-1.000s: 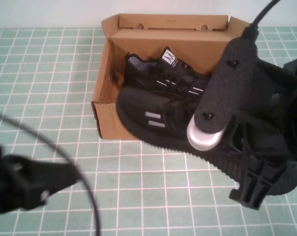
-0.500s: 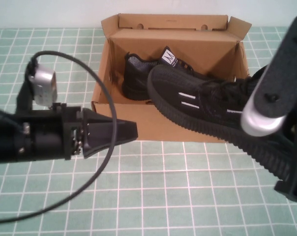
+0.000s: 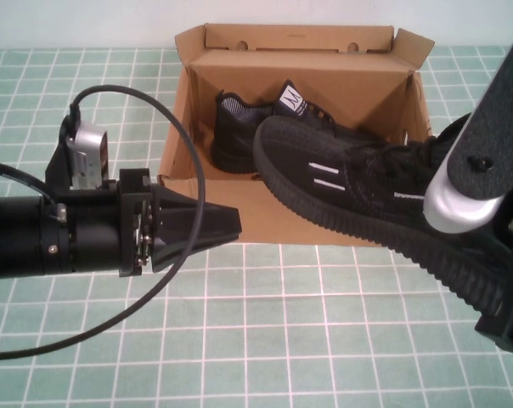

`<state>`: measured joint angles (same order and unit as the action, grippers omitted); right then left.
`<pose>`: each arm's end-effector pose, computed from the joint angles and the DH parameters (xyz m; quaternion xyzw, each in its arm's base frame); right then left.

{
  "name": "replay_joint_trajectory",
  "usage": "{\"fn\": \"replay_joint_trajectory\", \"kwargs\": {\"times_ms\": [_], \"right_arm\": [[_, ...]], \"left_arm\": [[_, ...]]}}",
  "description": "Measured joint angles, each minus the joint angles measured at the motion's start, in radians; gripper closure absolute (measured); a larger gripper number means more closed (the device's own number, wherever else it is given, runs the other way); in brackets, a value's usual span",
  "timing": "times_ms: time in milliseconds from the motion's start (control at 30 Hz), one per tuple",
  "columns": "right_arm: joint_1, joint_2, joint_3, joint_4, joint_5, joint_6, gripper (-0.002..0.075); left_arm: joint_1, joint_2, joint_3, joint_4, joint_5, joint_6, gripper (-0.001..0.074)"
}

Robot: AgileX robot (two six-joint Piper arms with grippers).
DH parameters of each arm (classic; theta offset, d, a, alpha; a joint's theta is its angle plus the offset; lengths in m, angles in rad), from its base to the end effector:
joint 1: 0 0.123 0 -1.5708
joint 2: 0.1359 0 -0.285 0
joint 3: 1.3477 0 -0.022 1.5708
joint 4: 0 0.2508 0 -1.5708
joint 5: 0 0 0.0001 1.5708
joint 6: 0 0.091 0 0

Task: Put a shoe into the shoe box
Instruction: Hand over the shoe

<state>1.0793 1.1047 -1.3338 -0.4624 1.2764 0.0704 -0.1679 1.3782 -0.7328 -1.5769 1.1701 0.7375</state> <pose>0.1232 0.1477 0.4256 -0.4465 0.8139 -0.0332 0.3702 0.2212 -0.1225 0.2750 0.0132 0.7751 -0.6195 0.1236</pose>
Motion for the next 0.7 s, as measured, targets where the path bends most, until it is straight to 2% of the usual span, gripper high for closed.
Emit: {"fn": "replay_joint_trajectory", "kwargs": {"times_ms": [300, 400, 467, 633, 700], "right_arm": [[0.000, -0.002, 0.000, 0.000, 0.000, 0.008, 0.0726], [0.000, -0.002, 0.000, 0.000, 0.001, 0.010, 0.0726], [0.000, -0.002, 0.000, 0.002, 0.001, 0.012, 0.0726], [0.000, -0.002, 0.000, 0.017, 0.001, 0.022, 0.0726], [0.000, 0.000, 0.000, 0.021, 0.001, 0.027, 0.0726]], "left_arm": [[0.000, 0.000, 0.000, -0.024, -0.002, 0.042, 0.0711], [0.000, 0.000, 0.000, -0.074, -0.002, 0.048, 0.0664], [0.000, 0.000, -0.002, -0.088, -0.002, 0.050, 0.0578], [0.000, 0.000, -0.004, -0.095, -0.002, 0.001, 0.0184], [0.000, 0.000, -0.009, -0.095, -0.002, -0.016, 0.0101]]}}
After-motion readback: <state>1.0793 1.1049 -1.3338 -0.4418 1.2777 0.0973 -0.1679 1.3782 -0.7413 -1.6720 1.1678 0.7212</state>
